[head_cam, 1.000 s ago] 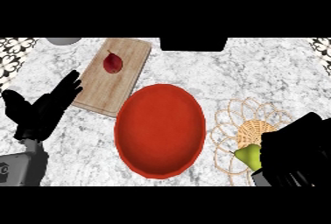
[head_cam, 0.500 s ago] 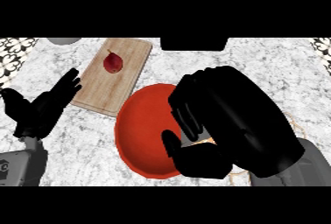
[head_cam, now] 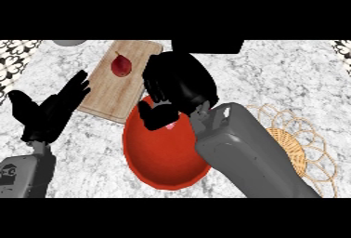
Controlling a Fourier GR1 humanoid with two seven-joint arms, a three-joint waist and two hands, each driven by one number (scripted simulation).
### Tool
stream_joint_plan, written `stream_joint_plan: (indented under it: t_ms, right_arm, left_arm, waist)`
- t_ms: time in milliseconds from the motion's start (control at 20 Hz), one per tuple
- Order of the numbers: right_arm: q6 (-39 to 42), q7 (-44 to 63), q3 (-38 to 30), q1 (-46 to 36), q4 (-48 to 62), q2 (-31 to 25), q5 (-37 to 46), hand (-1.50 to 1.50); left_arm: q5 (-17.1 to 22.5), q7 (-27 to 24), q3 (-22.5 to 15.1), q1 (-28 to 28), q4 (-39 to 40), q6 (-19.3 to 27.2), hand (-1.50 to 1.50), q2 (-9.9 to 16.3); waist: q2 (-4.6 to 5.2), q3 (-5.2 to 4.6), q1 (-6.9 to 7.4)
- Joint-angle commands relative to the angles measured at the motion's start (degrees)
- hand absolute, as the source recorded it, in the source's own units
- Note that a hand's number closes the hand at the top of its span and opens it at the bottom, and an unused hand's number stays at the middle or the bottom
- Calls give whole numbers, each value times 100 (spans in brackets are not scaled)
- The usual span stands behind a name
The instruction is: Pick the cupcake from the placemat and place it in the bowl
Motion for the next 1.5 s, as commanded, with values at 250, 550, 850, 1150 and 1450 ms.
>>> stream_joint_plan:
  t_ms: [250, 550, 850, 1150, 1450]
  right_arm:
    - [-1509, -1442, 815, -462, 2732, 118, -616, 150]
    - [-2364, -1182, 602, -560, 3118, 119, -2689, -150]
    - [-3246, -2436, 967, -946, 3977, 120, -3443, -150]
    - [-3678, -2885, 665, -1550, 4579, 120, -3488, -150]
    - [-4015, -3780, 117, -1337, 5032, -121, -3558, -150]
  left_arm:
    - [65, 27, 124, -158, 30, -198, 0, 244]
    - [29, 398, -141, -428, -70, -48, 0, -19]
    - [-45, 118, -195, -433, 112, -24, 0, -150]
    - [-105, -199, -119, -20, 142, -31, 0, -139]
    - [46, 299, 19, -18, -215, 0, 0, -8]
  waist:
    - [23, -1, 111]
    - [60, 4, 373]
    - [92, 1, 443]
    - [14, 1, 137]
    - [-13, 6, -5]
